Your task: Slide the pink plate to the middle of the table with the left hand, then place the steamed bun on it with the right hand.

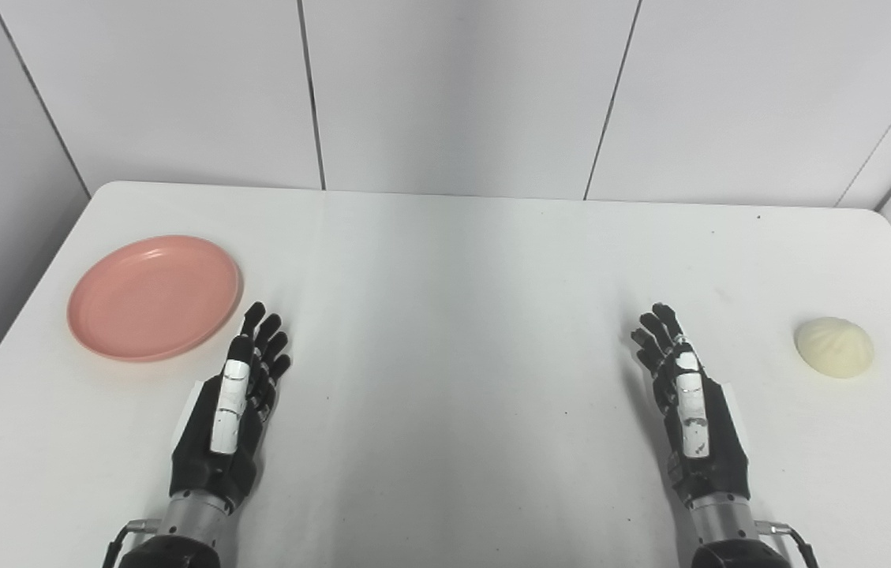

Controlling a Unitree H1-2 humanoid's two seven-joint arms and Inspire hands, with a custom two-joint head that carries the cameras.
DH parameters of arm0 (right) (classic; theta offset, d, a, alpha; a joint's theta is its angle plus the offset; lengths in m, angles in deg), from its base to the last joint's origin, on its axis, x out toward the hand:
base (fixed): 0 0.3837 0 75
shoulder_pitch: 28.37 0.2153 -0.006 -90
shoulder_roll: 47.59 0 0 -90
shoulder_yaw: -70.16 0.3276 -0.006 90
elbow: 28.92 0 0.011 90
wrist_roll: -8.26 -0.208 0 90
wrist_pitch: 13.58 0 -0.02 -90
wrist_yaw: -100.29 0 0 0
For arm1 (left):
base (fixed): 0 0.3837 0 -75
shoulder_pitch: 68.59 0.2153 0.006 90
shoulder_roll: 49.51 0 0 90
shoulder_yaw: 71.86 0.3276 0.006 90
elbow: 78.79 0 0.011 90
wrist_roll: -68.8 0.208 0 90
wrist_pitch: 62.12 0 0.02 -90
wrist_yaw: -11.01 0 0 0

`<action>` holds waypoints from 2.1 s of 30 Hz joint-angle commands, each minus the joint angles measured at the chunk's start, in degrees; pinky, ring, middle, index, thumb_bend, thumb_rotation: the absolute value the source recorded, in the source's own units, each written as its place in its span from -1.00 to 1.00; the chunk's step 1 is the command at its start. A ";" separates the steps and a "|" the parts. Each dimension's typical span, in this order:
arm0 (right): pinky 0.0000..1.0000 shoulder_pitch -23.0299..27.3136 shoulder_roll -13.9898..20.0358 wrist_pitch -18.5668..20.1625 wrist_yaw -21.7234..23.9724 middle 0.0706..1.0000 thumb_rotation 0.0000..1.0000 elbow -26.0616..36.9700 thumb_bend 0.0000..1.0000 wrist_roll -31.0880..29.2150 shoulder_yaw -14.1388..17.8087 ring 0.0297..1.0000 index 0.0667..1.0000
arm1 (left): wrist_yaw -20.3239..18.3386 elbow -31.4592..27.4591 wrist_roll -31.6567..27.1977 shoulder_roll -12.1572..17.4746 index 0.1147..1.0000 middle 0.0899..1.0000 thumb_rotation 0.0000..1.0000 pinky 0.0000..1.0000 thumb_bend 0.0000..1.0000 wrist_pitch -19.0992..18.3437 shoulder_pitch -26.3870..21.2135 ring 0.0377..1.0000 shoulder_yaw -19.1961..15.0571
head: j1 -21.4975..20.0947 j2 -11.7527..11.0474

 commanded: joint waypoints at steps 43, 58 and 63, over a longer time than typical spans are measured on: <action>1.00 2.61 2.45 -6.55 3.67 0.92 1.00 -7.87 0.69 -2.94 1.55 0.90 0.95 | 1.85 9.95 3.20 -3.67 1.00 1.00 0.78 1.00 0.61 10.30 -2.62 1.00 2.62 | 10.26 -12.02; 0.99 3.01 0.49 -8.14 2.31 0.87 1.00 -9.53 0.64 -0.34 1.18 0.84 0.89 | 2.15 2.69 -2.60 -0.51 1.00 0.96 0.69 0.92 0.94 12.82 -11.18 0.95 -3.72 | 7.60 -12.62; 1.00 2.91 0.25 -8.48 2.13 0.88 1.00 -9.70 0.65 0.15 1.19 0.85 0.90 | 2.88 3.32 -3.05 2.53 0.92 0.84 0.73 0.74 0.95 12.49 -16.70 0.84 -7.24 | 7.73 -12.76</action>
